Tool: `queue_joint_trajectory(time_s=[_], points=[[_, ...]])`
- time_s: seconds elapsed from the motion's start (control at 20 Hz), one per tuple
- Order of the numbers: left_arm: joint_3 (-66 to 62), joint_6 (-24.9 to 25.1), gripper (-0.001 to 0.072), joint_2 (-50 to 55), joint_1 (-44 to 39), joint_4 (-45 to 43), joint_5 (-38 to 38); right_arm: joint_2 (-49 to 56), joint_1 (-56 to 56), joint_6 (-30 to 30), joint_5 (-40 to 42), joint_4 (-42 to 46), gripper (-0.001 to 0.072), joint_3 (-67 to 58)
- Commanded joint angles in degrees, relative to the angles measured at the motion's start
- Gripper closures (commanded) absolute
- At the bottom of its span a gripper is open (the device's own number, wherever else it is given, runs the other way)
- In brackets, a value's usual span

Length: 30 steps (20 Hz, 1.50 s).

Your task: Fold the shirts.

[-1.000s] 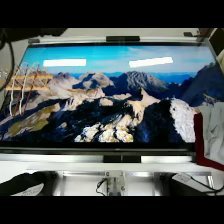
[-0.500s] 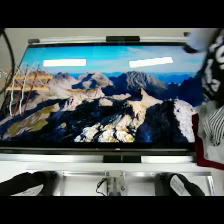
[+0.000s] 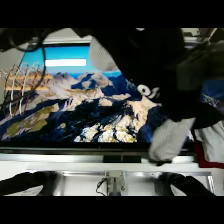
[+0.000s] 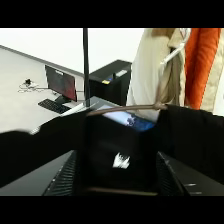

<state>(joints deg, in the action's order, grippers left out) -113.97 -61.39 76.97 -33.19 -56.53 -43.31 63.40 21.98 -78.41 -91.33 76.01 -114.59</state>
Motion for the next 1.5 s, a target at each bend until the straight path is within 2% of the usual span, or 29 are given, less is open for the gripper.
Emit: queue_joint_trajectory(time_s=[0.0,0.15,0.25,0.3,0.35,0.55,0.6,0.65,0.7,0.75,0.8,0.85,0.9,0.95,1.0,1.1,1.15,1.2,1.25,1.3,1.35,1.4,1.45], points=[[0.0,3.7,0.0141,1.8,-0.4,-0.2,0.1,3.1,6.8,5.0,4.9,6.8,0.0656,0.4],[0.0,3.7,0.0139,2.7,-0.5,-0.2,3.8,5.1,6.8,10.5,7.0,4.5,0.0656,0.4],[0.0,3.7,0.0135,3.2,-0.8,0.9,7.1,5.2,6.8,11.3,7.6,5.4,0.0656,0.4],[0.0,3.7,0.0037,3.2,-1.1,1.3,9.0,5.2,6.8,11.3,7.6,5.5,0.0656,0.4],[0.1,3.7,0.0011,3.2,-1.6,1.3,10.8,5.2,6.8,11.3,7.6,5.5,0.0656,0.4],[0.1,3.7,0.0026,4.0,-1.6,1.3,13.1,5.2,6.8,11.4,7.8,5.4,0.0656,0.4],[0.1,3.7,0.0047,4.2,-1.4,1.3,13.2,5.2,6.8,11.5,7.9,5.4,0.0656,0.4],[0.1,3.7,0.0133,4.4,-1.4,1.3,13.6,5.2,6.8,11.6,8.0,5.3,0.0656,0.4],[0.1,3.7,0.0321,4.7,-1.4,1.3,14.4,5.2,6.8,11.7,8.0,5.1,0.0656,0.4],[0.1,3.7,0.0579,4.9,-1.5,1.3,14.9,5.2,7.1,11.8,8.0,5.1,0.0655,0.4],[0.1,3.7,0.066,5.3,-1.5,1.3,15.7,5.2,7.1,12.3,8.3,4.9,0.0655,0.4],[0.1,3.7,0.066,5.5,-1.4,1.3,16.6,5.2,7.1,12.3,9.1,4.7,0.0648,0.4],[0.1,3.7,0.0662,5.6,-1.3,1.1,17.8,5.0,7.1,12.3,10.1,4.5,0.059,0.4],[0.1,3.7,0.0663,5.5,-0.9,1.0,19.1,4.7,7.1,12.2,10.8,4.4,0.0416,0.3],[0.0,3.7,0.0663,5.3,-0.2,1.1,20.6,4.2,7.1,12.2,11.0,4.4,0.0297,0.3],[-0.5,1.2,0.0663,5.0,1.6,1.1,22.4,3.3,7.1,11.4,12.1,4.4,0.0318,0.3],[-0.6,-0.7,0.0663,5.0,2.2,1.1,22.7,2.9,7.1,11.4,12.9,4.3,0.0431,0.3],[-0.6,-1.6,0.0663,4.9,2.6,1.1,23.2,2.9,7.1,11.4,13.6,3.6,0.0457,0.3],[-0.6,-2.0,0.0663,4.9,2.9,1.1,23.6,3.0,7.1,11.4,13.6,3.5,0.0428,0.3],[-0.6,-2.4,0.0664,4.9,2.9,1.1,23.9,3.3,7.1,11.4,13.6,3.6,0.035,0.3],[-0.6,-2.4,0.0663,4.8,2.9,1.1,23.9,3.6,7.1,11.4,13.6,3.7,0.0344,0.3],[-0.6,-2.4,0.0663,4.6,2.9,1.1,23.9,4.0,7.1,11.4,13.7,3.7,0.0376,0.3],[-0.6,-2.6,0.0663,4.4,2.8,1.2,23.9,4.5,7.1,11.4,13.9,3.5,0.0502,0.3]])
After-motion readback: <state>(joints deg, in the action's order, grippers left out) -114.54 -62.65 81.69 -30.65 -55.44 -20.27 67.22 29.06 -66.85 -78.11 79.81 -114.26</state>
